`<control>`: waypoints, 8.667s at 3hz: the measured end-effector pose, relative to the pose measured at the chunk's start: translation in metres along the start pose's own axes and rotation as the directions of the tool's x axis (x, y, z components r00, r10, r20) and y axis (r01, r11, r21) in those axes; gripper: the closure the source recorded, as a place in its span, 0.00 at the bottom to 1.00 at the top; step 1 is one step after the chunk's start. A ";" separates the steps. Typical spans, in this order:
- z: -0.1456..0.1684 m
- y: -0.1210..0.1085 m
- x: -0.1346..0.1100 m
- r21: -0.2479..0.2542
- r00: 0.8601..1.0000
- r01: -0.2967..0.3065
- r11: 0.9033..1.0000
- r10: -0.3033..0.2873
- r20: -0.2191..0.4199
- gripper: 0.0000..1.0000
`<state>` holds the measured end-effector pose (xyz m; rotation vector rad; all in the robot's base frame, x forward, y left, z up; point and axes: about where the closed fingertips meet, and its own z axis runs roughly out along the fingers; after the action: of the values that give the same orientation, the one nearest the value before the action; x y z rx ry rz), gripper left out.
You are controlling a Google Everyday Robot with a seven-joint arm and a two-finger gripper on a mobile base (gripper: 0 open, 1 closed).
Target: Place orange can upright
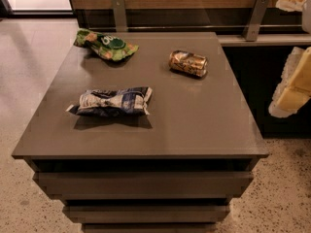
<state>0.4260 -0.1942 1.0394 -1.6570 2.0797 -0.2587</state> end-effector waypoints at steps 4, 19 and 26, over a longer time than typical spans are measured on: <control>0.063 -0.043 -0.013 -0.068 0.990 -0.066 0.995 0.074 0.118 0.00; 0.334 -0.157 -0.067 -0.193 0.973 -0.229 0.954 0.217 -0.082 0.78; 0.241 -0.141 -0.093 -0.211 0.785 -0.175 0.962 0.266 0.559 1.00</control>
Offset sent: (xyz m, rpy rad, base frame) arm 0.0269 0.0010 -0.0119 0.0608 0.0173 0.0012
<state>0.6757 -0.1077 0.9108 -1.3187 1.8054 0.4490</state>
